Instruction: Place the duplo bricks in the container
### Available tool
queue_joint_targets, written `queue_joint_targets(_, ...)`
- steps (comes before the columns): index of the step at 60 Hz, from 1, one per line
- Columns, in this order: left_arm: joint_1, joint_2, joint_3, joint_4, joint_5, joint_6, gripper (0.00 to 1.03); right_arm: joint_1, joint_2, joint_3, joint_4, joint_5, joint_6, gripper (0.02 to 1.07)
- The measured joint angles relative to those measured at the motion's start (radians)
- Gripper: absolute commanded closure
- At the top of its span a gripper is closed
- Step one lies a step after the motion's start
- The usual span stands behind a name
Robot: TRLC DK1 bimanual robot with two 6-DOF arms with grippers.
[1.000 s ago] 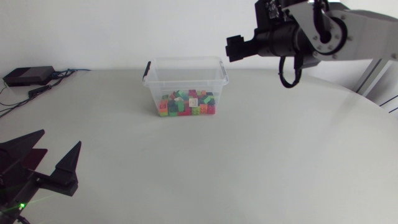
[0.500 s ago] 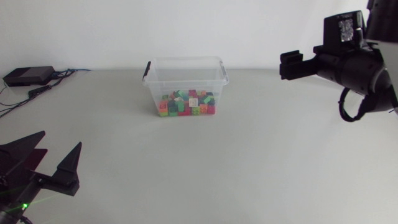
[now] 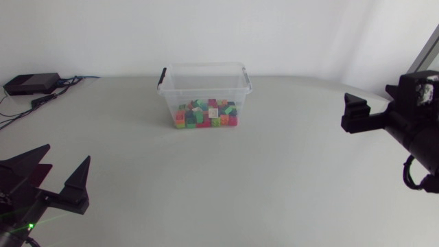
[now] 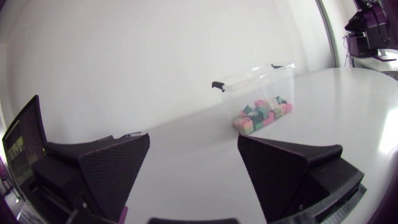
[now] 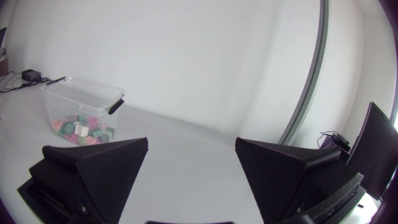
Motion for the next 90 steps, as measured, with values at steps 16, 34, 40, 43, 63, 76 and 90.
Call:
queue_joint_targets(16,0.004,0.0,-0.031,0.036,-0.031,-0.012,0.05,-0.038,-0.188,-0.146,0.026,-0.032,-0.026,0.06)
queue_joint_targets(34,0.006,0.0,-0.042,0.056,-0.045,-0.073,0.05,-0.048,-0.357,-0.254,0.01,-0.068,-0.01,0.06)
queue_joint_targets(40,0.005,0.0,-0.043,0.061,-0.053,-0.103,0.05,-0.055,-0.406,-0.281,-0.011,-0.079,0.013,0.06)
queue_joint_targets(43,0.005,0.0,-0.044,0.067,-0.056,-0.118,0.05,-0.058,-0.433,-0.296,-0.017,-0.085,0.028,0.06)
queue_joint_targets(63,-0.015,0.0,-0.048,0.09,-0.063,-0.226,0.05,-0.079,-0.603,-0.399,-0.077,-0.13,0.12,0.06)
queue_joint_targets(76,-0.028,0.0,-0.064,0.104,-0.068,-0.295,0.05,-0.094,-0.713,-0.463,-0.12,-0.159,0.182,0.06)
queue_joint_targets(90,-0.033,0.0,-0.066,0.111,-0.072,-0.334,0.05,-0.103,-0.763,-0.497,-0.14,-0.173,0.212,0.06)
